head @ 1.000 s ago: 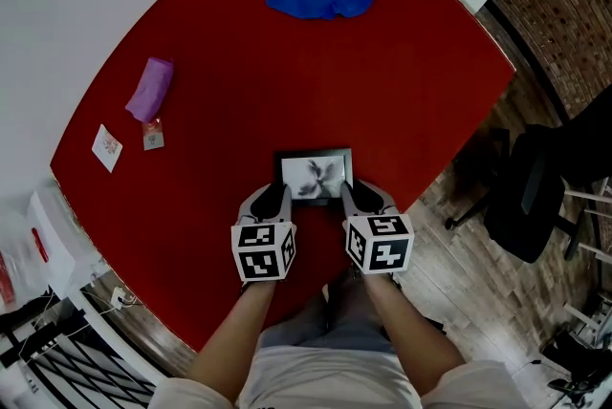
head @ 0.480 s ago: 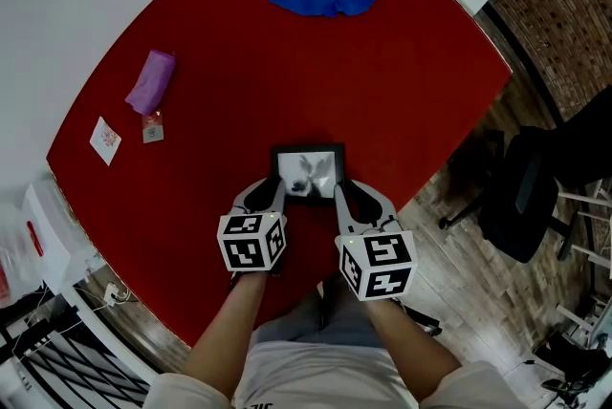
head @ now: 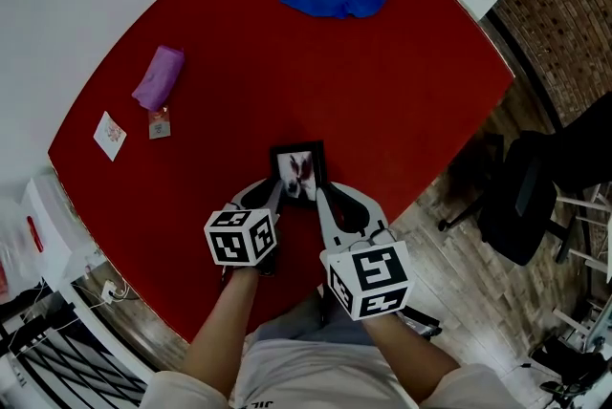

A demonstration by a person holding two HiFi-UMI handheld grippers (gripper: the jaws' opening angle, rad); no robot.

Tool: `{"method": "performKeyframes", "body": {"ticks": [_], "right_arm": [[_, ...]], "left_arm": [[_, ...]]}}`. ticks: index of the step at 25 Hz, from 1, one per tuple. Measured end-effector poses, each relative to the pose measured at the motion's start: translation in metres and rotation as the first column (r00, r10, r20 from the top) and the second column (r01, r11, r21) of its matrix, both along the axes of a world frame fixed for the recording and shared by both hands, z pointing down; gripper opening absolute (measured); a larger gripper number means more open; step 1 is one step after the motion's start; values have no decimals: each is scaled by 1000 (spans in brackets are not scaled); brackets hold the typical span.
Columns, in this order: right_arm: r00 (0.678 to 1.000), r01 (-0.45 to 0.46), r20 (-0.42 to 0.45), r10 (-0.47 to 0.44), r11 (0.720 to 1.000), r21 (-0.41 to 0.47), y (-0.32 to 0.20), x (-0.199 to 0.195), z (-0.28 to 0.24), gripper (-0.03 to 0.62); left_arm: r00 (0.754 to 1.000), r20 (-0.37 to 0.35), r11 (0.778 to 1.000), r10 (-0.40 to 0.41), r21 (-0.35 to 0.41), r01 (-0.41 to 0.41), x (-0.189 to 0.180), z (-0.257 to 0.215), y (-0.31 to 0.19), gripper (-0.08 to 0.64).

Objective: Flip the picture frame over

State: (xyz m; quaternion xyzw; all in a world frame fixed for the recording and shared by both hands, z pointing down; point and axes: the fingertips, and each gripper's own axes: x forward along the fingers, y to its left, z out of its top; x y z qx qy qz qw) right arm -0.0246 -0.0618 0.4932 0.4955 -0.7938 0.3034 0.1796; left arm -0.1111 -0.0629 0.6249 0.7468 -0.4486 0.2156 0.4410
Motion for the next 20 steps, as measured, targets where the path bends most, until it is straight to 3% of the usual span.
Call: {"method": "performKeyframes", "body": {"ticks": [2,5,6,9,13,20], "right_arm": [[1000,23,8,-23,1000,11,0,-12,-7,28],[998,53,-18,-52,998,35,0,-25,-11,26],[998,57,-17,-57,998,36,-1,-27,-12,26],[997,75,9,-76,996,36,-2,-36,-14,26],[992,120,34,-121,992,47,3,-57,-21,26],[986,160,33,-162,985,56,5,-77,-23,5]], "left_arm": [[999,19,1000,29,8,-29,-3,-1,-1,64],[989,119,993,93,63,-101,-5,-6,-1,57],[988,123,992,94,73,-103,-6,-7,0,54],[997,52,995,61,70,-65,-9,-7,4,38],[993,72,991,94,85,-100,-11,-9,1,29],[996,48,992,78,92,-82,-17,-16,2,28]]}}
